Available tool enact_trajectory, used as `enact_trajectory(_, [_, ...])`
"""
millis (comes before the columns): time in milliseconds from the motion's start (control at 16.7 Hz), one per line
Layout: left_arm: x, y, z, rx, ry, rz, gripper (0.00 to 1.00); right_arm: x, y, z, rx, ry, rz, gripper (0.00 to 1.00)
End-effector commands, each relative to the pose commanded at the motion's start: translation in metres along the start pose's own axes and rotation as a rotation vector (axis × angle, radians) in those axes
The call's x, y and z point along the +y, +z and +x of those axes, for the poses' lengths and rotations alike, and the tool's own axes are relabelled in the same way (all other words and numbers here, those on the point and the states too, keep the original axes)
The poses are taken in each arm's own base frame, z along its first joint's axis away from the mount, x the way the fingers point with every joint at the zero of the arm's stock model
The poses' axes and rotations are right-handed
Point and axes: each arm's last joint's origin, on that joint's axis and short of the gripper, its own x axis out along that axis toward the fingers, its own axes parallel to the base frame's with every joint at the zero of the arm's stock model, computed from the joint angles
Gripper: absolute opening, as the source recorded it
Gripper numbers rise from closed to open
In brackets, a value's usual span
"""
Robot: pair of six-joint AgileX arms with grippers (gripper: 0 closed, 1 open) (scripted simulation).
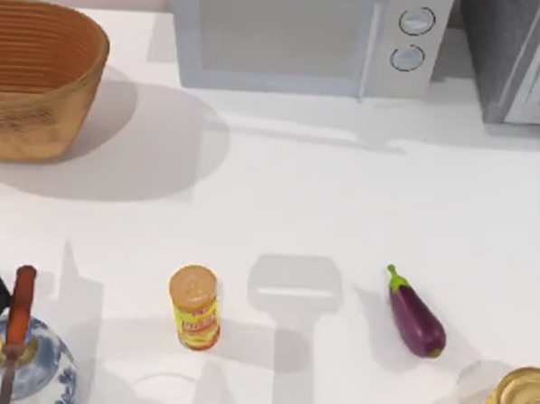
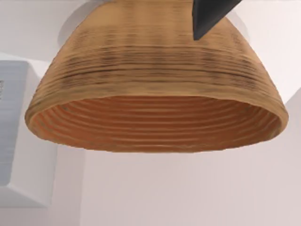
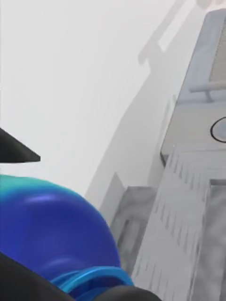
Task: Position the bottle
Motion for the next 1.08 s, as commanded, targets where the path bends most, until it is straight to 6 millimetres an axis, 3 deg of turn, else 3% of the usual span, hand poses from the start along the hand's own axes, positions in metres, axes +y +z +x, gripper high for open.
enact_trajectory(420, [0.0000,0.0000,0.0000,0.000,0.000,0.000,1.00,-0.0060,0.0025,-0.0082,-0.019,-0.026,-0.018,0.00])
enact_trajectory(1080, [0.0000,0.0000,0.0000,0.000,0.000,0.000,1.00,-0.0060,0.0025,-0.0082,-0.019,-0.026,-0.018,0.83])
